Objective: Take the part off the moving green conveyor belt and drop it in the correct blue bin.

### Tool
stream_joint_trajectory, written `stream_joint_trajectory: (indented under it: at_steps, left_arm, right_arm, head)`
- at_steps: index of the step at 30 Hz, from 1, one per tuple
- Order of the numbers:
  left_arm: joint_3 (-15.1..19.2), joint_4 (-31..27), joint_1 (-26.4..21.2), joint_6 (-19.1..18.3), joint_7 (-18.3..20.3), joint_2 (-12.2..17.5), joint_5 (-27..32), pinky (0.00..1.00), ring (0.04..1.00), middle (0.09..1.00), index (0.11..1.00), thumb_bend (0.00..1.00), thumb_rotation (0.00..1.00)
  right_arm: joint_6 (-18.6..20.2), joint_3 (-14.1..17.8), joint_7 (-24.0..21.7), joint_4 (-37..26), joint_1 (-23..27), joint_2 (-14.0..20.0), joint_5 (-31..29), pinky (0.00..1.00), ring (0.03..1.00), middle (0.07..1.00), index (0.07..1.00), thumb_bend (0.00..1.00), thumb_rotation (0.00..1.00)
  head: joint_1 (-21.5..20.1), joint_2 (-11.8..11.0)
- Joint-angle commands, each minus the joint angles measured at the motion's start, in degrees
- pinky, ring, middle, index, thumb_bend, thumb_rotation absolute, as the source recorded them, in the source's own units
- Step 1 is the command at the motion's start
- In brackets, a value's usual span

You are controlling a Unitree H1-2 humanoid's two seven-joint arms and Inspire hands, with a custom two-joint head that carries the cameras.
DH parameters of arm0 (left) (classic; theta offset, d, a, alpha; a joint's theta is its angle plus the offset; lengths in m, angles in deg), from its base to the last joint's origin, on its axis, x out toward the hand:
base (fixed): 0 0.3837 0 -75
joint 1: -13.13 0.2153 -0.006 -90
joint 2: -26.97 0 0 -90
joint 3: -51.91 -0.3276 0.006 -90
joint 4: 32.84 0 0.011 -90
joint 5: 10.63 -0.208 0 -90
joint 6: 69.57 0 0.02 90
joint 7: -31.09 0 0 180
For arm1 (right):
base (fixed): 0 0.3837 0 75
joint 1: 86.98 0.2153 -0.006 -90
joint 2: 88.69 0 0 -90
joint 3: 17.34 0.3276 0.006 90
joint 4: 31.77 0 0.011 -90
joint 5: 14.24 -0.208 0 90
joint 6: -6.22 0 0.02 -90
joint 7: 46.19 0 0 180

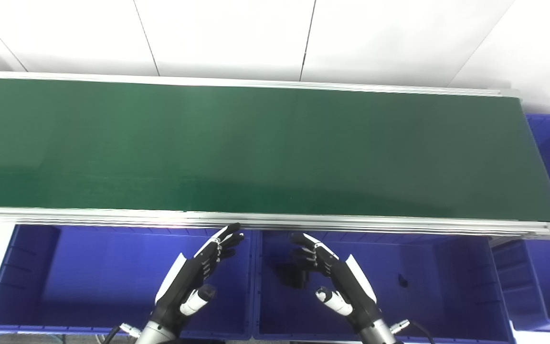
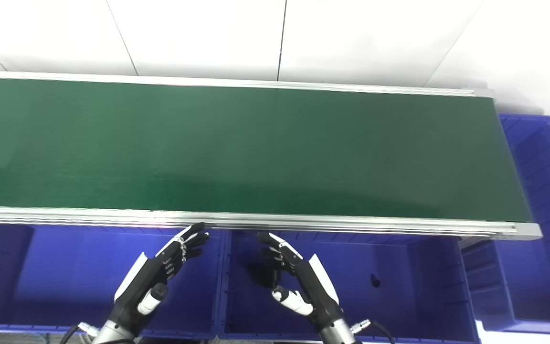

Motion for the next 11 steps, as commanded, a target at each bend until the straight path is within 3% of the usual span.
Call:
stream_joint_trajectory:
  at_steps: [1,11]
  left_arm:
    - [0.1,-1.4,0.3,1.5,0.2,0.1,0.7,0.9,0.914,0.889,0.913,1.0,0.96]
    - [-0.1,-2.1,1.0,1.9,0.0,0.2,-0.1,0.89,0.912,0.893,0.918,1.0,0.97]
  right_arm:
    - [-3.0,-0.2,0.1,-1.3,0.1,0.2,-0.7,0.73,0.814,0.877,0.873,1.0,0.95]
    - [-3.0,-0.3,0.8,-2.4,-0.7,0.4,0.5,0.74,0.816,0.884,0.878,1.0,0.98]
  head:
    - [0.1,0.3]
    - [0.2,1.2]
